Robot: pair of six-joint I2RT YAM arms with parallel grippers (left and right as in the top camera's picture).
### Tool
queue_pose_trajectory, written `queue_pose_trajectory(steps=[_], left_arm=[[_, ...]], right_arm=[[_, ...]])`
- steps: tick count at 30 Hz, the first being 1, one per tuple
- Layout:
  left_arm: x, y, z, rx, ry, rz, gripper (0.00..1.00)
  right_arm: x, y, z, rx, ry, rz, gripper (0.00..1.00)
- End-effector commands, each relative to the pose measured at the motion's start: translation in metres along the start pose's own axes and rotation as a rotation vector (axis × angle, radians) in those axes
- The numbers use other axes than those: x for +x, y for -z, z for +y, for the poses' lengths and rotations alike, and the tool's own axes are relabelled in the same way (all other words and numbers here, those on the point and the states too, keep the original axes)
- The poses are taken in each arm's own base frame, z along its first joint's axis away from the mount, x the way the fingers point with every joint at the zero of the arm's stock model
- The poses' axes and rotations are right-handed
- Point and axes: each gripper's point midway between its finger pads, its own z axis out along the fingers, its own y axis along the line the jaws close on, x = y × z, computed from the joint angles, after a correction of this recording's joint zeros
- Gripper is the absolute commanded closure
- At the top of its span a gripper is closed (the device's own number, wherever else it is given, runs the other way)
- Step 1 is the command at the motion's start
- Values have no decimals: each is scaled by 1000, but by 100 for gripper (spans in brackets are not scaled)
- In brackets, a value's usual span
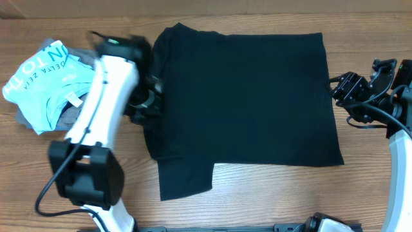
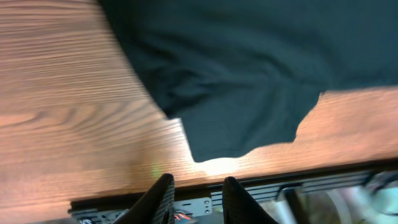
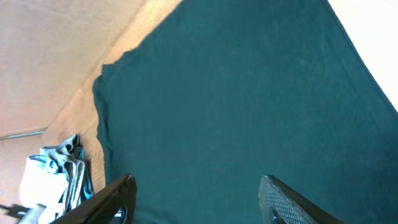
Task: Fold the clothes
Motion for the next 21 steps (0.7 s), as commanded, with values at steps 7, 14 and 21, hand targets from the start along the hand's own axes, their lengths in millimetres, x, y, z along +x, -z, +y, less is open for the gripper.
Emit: queue_pose_trajectory(steps=[7, 14, 21], left_arm=[[33, -63, -64, -242, -341, 42, 55], [79, -116, -91, -224, -470, 156, 52], [101, -143, -82, -262, -538, 219, 42]], right_arm=[[-1, 1, -6, 34, 2, -8, 33], [-1, 1, -7, 40, 2, -11, 32], [-2, 1, -7, 40, 3, -12, 32]])
